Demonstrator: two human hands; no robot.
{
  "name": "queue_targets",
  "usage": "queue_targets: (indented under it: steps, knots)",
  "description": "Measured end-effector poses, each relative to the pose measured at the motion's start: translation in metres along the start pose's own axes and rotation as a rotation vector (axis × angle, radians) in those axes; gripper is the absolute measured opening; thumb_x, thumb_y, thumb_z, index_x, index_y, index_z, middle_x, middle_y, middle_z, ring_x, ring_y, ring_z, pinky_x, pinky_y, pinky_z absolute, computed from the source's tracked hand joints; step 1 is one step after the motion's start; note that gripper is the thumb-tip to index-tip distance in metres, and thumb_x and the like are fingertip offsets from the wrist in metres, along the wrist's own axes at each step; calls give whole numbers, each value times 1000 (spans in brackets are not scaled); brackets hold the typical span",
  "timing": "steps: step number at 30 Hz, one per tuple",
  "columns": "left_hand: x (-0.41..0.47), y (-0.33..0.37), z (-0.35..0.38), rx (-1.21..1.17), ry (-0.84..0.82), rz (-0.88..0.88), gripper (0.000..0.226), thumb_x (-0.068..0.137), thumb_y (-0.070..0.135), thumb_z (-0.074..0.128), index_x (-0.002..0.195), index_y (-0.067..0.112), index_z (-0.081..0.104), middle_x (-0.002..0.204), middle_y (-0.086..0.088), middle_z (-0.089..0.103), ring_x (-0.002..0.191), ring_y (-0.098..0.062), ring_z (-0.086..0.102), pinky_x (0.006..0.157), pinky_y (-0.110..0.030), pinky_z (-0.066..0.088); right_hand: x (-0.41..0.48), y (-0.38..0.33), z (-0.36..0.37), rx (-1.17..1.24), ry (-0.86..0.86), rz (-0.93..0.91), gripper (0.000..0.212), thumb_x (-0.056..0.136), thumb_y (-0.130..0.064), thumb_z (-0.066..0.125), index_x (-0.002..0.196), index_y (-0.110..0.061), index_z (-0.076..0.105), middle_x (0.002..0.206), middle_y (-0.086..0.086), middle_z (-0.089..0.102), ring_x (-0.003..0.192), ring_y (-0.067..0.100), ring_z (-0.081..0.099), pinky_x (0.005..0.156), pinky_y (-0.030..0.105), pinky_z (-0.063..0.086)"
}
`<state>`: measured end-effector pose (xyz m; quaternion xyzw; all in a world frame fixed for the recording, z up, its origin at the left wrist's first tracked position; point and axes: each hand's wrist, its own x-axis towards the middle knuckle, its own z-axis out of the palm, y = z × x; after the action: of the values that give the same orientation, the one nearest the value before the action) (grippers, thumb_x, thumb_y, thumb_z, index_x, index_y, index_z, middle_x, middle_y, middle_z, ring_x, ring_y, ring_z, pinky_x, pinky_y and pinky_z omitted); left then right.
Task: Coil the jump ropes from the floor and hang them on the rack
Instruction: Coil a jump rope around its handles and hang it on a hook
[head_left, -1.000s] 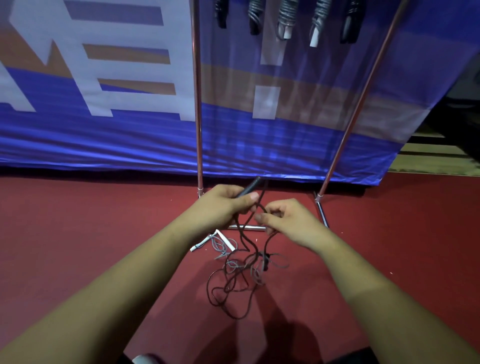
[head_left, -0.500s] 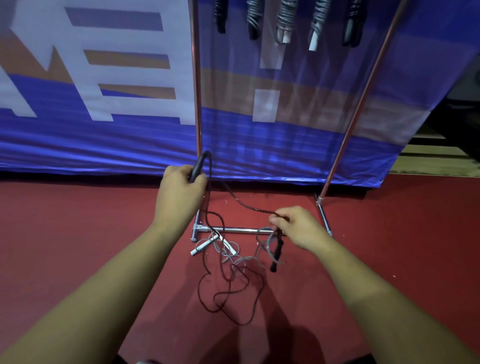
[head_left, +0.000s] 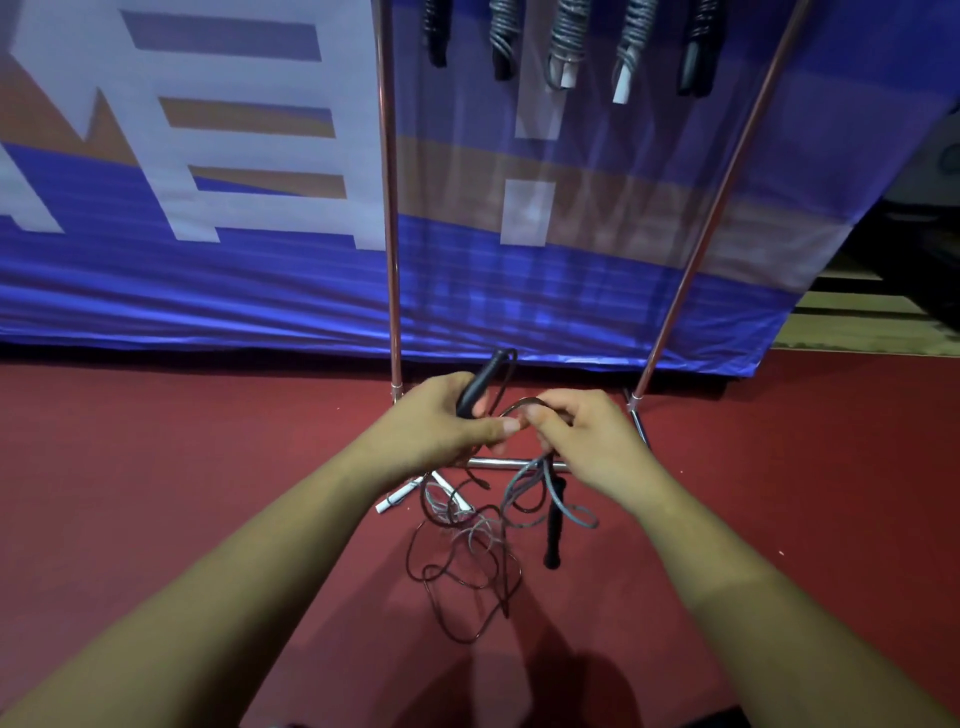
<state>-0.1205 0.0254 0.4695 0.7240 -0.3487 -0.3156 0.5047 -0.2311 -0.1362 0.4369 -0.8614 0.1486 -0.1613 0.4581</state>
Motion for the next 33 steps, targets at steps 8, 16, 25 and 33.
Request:
queue_targets:
  steps: [8,16,25,33]
  knots:
    - [1,7,-3,-363,210,109,38,93,-6,57,74,18,34,60,-4,33,44,-7,39,39,-15,28,3,35,1,-260,-204,54,22,87,-30,69,75,-14,60,67,4,59,56,5,44,58,29,41]
    - [3,4,-10,-431,326,63,37,94,-3,57,75,20,35,61,-8,45,39,-7,38,36,-15,27,7,42,-6,-195,-104,71,15,90,-17,68,77,-25,65,66,-11,63,59,-4,54,62,16,42]
    - [9,-9,-4,48,292,16,36,83,15,79,86,11,44,104,0,71,53,-16,66,60,-28,53,2,17,-6,11,72,-21,12,90,-20,70,84,-31,72,76,0,72,69,10,66,74,34,53]
    - [6,4,8,-123,67,20,30,93,-1,63,80,14,41,62,-2,60,43,-10,40,40,-17,30,3,13,-2,188,-53,-33,13,92,-18,68,82,-26,69,58,1,60,56,9,57,57,26,40]
